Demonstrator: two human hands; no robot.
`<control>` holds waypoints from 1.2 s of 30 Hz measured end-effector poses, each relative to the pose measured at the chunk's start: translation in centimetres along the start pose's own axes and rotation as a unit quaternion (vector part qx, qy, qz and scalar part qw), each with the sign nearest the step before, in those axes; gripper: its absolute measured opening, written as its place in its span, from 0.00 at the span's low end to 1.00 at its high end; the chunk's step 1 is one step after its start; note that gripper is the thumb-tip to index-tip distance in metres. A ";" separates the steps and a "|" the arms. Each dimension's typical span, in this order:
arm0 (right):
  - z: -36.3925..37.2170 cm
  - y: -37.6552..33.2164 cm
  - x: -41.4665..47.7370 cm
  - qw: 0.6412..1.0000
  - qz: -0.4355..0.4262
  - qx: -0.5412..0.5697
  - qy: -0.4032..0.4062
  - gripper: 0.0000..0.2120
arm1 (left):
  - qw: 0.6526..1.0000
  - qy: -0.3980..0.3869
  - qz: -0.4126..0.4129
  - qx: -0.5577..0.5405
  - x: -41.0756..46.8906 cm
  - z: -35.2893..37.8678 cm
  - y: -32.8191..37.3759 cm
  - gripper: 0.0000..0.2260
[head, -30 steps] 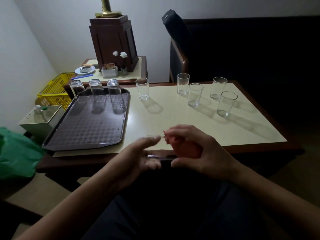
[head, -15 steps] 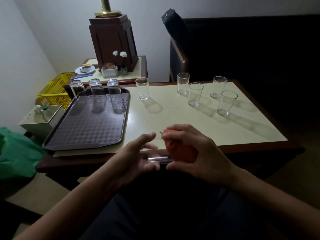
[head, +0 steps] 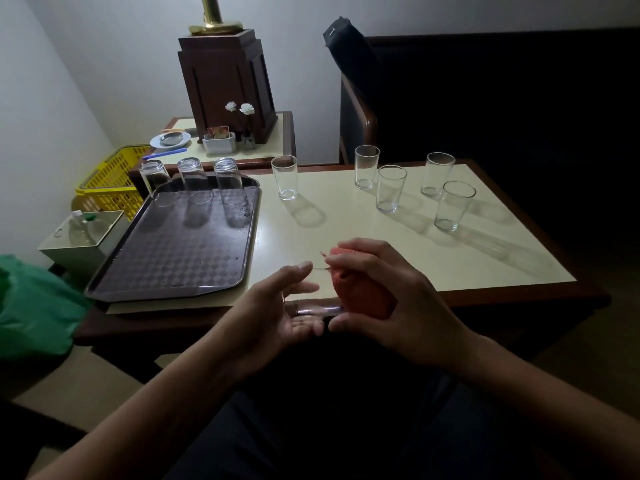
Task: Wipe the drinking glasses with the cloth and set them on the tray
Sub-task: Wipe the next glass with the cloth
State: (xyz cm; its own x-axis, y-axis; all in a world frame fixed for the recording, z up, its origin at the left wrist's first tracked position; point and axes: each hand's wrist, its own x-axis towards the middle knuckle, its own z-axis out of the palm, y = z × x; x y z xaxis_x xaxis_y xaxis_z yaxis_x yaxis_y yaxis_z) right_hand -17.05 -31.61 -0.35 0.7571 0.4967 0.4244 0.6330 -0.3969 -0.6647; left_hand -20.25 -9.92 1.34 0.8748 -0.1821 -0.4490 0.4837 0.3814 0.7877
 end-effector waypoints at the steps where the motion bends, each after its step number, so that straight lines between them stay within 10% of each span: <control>1: 0.4 0.2 -0.1 0.999 0.001 0.021 0.028 0.31 | 0.999 0.005 -0.008 -0.039 -0.2 0.3 -0.2 0.23; 7: 2.0 -0.1 0.3 0.848 0.317 0.417 0.078 0.21 | 0.989 0.026 0.145 -0.014 0.2 1.5 -2.1 0.24; 13: 2.0 -0.2 -0.5 0.954 0.169 0.225 0.103 0.20 | 0.985 0.037 0.169 0.004 0.4 -0.1 -0.6 0.25; 18: 1.0 0.7 0.6 0.927 0.205 0.303 0.080 0.15 | 0.974 0.028 0.183 0.131 -0.8 0.2 -0.4 0.26; 25: 0.9 0.3 -0.3 0.996 0.046 -0.002 0.076 0.24 | 0.987 0.070 0.135 0.060 0.1 0.0 0.0 0.28; 27: 0.4 0.5 0.5 0.990 0.083 0.109 0.017 0.22 | 0.988 0.032 0.110 0.105 -0.3 -0.4 0.2 0.26; 31: 0.3 0.0 1.6 0.758 0.319 0.568 -0.027 0.24 | 0.961 -0.019 0.192 0.200 -0.5 -0.2 -0.5 0.24; 36: 0.7 -0.3 1.2 0.674 0.410 0.613 0.052 0.20 | 0.767 0.095 0.369 0.515 0.0 -0.3 -1.8 0.28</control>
State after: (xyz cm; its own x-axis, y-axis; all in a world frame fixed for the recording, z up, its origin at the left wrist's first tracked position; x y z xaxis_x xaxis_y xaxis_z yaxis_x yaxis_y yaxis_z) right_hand -16.44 -30.32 -0.07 0.8180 0.4168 -0.3963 -0.5660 0.4611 -0.6834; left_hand -21.14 -10.40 -0.21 0.9484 -0.0875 0.3046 -0.2912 -0.6203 0.7283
